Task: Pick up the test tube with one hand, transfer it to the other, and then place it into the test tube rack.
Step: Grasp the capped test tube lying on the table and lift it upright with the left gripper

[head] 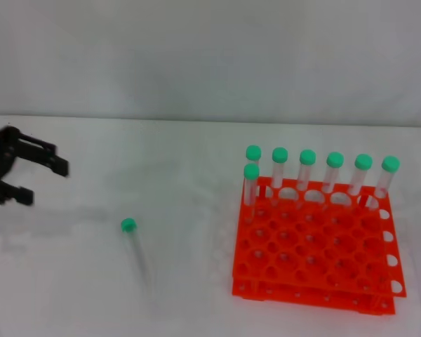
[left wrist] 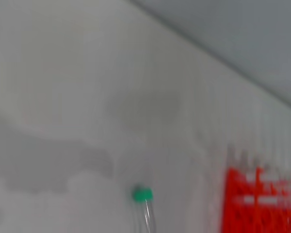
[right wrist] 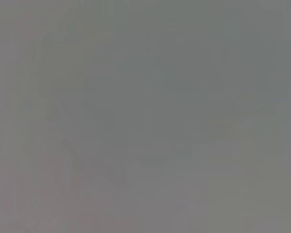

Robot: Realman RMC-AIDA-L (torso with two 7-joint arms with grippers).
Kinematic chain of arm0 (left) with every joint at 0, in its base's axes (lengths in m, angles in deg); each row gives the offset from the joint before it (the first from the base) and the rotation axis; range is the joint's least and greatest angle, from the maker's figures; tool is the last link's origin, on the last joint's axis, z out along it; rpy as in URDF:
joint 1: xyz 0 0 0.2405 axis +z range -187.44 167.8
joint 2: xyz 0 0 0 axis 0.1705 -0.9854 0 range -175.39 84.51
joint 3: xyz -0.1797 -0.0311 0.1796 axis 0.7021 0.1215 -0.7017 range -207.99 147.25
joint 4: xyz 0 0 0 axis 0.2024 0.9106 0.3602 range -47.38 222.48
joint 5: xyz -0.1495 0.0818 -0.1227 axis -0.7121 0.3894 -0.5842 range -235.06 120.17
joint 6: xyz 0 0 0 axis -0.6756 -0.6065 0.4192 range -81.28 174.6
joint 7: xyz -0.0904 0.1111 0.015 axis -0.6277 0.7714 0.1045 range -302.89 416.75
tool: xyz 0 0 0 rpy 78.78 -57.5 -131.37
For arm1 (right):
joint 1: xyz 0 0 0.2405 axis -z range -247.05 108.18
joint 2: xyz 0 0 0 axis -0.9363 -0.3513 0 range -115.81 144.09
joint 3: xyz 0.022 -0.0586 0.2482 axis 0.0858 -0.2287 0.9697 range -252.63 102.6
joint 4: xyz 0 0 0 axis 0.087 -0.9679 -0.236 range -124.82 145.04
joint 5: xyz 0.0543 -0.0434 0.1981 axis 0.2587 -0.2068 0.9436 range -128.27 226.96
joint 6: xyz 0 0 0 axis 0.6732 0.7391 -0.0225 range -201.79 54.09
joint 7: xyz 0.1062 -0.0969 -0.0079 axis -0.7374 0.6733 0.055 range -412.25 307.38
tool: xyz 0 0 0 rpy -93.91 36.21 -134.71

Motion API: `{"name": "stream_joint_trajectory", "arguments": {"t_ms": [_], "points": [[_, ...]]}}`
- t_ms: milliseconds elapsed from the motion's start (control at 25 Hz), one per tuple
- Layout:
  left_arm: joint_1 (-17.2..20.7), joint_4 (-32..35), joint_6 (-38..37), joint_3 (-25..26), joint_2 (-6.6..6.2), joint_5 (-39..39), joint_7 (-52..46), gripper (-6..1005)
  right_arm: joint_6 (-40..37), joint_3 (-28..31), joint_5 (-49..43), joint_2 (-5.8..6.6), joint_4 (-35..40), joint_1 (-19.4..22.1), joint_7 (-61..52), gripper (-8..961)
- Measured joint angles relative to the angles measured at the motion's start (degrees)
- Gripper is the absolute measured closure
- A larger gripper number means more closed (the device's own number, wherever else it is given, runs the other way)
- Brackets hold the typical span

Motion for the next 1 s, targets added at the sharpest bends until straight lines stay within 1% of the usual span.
{"name": "stream_joint_trajectory", "arguments": {"t_ms": [80,200,440,680,800,1000], "points": [[-1.73,-2.30,-0.09,-0.03,0.71,2.30,-0.04,165,-0.01,0.00,0.00,-0.05,-0.02,0.28,0.00,81],[-3.34,-4.38,0.80,-0.15,1.77,3.81,-0.04,166,-0.04,0.00,0.00,-0.11,-0.02,0.46,0.02,81],[-4.07,-7.01,2.29,-0.22,2.36,4.59,-0.15,167,-0.80,-0.06,0.00,-0.11,-0.02,0.47,0.02,81],[-5.38,-10.29,4.46,-0.49,3.59,7.24,-0.18,167,-0.83,-0.09,0.00,-0.05,-0.01,0.03,0.02,81],[-6.49,-12.04,4.74,-1.85,4.05,7.52,-0.19,167,-0.83,-0.10,0.00,-0.08,-0.01,-0.35,0.02,81],[-8.39,-13.48,4.90,-2.89,4.39,8.59,-0.20,166,-0.83,-0.09,0.00,-0.07,0.06,-0.81,0.02,81]]}}
